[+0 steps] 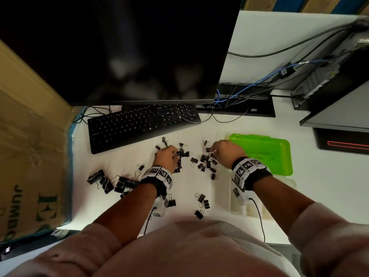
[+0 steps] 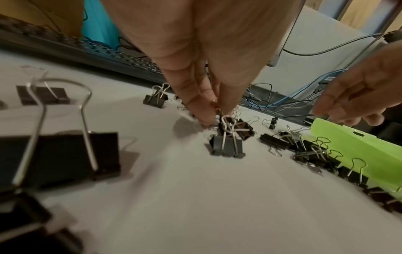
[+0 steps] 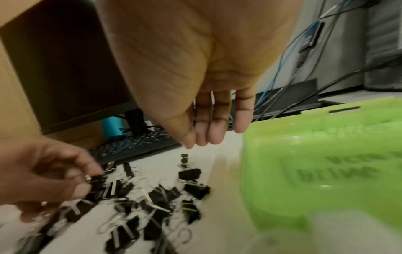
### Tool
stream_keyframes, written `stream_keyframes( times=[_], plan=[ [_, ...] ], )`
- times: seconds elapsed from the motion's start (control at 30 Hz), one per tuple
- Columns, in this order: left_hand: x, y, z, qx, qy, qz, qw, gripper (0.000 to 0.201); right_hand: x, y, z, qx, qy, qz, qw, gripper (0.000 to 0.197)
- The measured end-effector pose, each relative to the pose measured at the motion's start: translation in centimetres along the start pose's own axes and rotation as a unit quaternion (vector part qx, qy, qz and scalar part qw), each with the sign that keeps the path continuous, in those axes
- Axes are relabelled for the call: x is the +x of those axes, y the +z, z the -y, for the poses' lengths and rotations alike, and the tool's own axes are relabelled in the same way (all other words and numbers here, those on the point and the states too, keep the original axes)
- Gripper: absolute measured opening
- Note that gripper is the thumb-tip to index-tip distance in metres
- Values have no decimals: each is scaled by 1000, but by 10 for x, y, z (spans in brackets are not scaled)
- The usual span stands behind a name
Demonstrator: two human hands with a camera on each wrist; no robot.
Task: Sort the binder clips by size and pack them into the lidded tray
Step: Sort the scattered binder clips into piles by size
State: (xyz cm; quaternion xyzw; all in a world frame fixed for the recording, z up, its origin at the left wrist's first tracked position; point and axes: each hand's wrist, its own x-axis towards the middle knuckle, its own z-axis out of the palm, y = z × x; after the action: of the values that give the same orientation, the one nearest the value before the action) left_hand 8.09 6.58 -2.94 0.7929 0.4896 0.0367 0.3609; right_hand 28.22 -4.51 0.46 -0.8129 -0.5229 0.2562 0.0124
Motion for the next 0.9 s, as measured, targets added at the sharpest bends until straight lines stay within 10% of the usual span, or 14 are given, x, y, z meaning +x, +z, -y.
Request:
stream_keyframes(
  times=[0.33,0.67,0.9],
  plan=[
    [1,-18,5,-77,-18,-5,997,14,25,13,1,-28,-56,50,997,30],
    [-25,-37,-12,-131,39,5,991,14,18,-8,7,83,-56,-123,987,22],
    [-54,17,-26,-64,40,193,978,13,-21,-10,7,196,-23,136,971,35]
  ],
)
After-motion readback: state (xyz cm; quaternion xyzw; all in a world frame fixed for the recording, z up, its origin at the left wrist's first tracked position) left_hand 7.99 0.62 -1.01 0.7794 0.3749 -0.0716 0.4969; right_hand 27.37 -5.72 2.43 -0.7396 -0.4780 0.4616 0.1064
